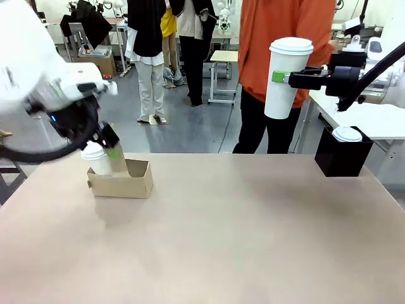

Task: Pour a drink into a cup and package it in a carrier.
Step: Position the Cup Carrier in the center of the table.

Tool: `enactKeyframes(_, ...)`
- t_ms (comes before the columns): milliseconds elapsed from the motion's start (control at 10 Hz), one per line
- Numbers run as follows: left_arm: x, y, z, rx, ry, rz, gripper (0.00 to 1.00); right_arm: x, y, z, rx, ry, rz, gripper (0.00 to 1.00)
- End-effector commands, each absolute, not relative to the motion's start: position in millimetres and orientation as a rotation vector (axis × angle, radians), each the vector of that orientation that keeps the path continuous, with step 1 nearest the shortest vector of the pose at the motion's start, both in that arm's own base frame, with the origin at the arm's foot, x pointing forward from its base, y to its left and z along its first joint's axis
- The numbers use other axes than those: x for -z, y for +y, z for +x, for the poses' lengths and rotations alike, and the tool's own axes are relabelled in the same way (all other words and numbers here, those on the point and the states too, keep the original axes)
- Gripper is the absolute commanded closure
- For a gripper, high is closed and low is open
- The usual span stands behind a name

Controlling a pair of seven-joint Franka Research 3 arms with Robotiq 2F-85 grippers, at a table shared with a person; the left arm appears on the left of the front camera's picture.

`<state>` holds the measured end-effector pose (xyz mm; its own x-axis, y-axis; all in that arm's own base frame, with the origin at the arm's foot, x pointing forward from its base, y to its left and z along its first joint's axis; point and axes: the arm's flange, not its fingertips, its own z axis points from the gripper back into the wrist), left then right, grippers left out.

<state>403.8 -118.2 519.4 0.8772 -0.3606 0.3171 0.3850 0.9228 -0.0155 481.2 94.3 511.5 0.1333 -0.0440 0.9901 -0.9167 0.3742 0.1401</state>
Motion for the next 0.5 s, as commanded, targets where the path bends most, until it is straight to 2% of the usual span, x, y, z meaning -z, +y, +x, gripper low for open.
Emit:
enactKeyframes(0,-547,-120,443,0.289,-0.248,-0.085,0.00,-516,96,481,-0.823,-1.285,1.005,0.20)
enactKeyframes(400,-537,-129,506,0.175,-0.174,-0.092,0.00,-516,96,481,-0.823,-1.285,1.005,0.20)
